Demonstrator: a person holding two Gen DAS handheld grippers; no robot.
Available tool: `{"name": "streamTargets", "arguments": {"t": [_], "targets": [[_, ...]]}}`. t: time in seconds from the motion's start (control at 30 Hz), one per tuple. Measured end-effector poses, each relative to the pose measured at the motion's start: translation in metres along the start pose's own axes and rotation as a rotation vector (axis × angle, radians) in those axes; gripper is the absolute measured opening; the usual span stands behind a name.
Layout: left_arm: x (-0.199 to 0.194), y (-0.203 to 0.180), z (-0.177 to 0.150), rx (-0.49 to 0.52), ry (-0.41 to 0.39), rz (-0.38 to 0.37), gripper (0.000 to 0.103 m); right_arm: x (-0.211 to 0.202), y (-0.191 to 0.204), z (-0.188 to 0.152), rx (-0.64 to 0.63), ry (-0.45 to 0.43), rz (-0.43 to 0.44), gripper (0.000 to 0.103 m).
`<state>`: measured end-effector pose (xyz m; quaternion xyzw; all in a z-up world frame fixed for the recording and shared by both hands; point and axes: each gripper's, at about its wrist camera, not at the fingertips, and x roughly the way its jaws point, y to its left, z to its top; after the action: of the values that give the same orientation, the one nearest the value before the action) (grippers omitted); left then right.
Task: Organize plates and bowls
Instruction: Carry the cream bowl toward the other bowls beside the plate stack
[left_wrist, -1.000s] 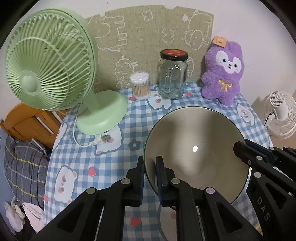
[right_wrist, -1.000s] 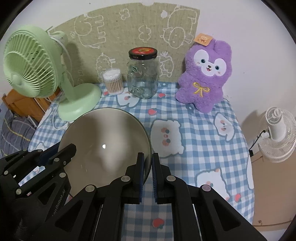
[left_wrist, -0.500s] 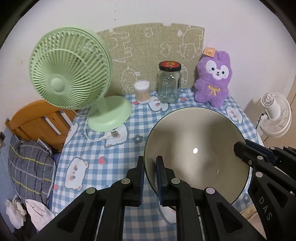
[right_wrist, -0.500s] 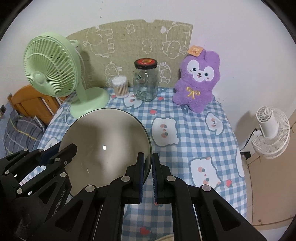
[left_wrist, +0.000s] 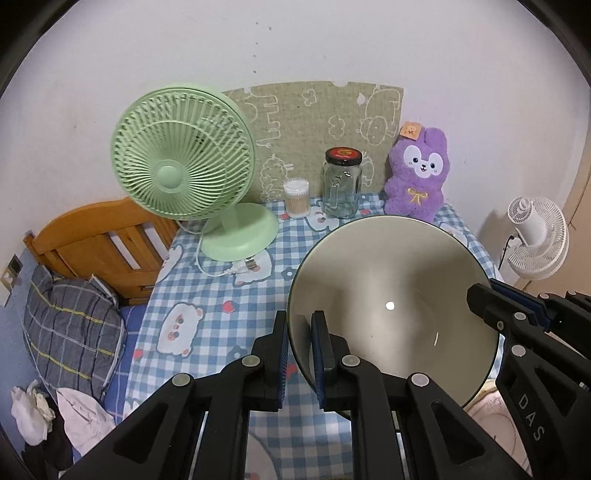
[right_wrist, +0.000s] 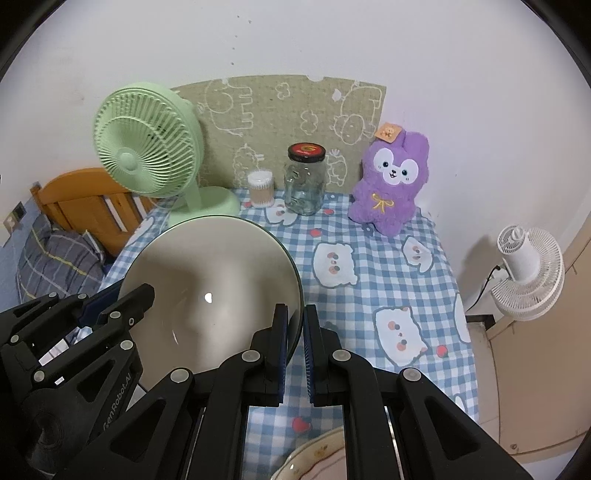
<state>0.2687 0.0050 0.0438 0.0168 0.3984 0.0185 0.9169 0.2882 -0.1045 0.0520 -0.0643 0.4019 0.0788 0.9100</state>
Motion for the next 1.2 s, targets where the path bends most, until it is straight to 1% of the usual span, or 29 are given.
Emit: {"name": "streamTargets", "arguments": {"t": [0.33, 0.67, 0.97, 1.2], "targets": [[-0.037, 0.013, -0.03, -0.021, -0.005, 0.006, 0.009, -0.039, 0.021, -0.026, -0.025, -0.004, 0.013, 0.011], [-0.056, 0.025, -0.064, -0.041, 0.008, 0.014, 0.009, -0.059, 0.043, -0.06, -0.053, 0.006, 0.027, 0.011], [-0.065, 0.027, -0.095, -0.038, 0.023, 0.005, 0.009, -0.065, 0.051, -0.087, -0.069, 0.025, 0.029, 0.011], [-0.061, 0.03, -0.117, -0.043, 0.064, -0.005, 0.009, -0.061, 0.058, -0.109, -0.081, 0.047, 0.03, 0.011]]}}
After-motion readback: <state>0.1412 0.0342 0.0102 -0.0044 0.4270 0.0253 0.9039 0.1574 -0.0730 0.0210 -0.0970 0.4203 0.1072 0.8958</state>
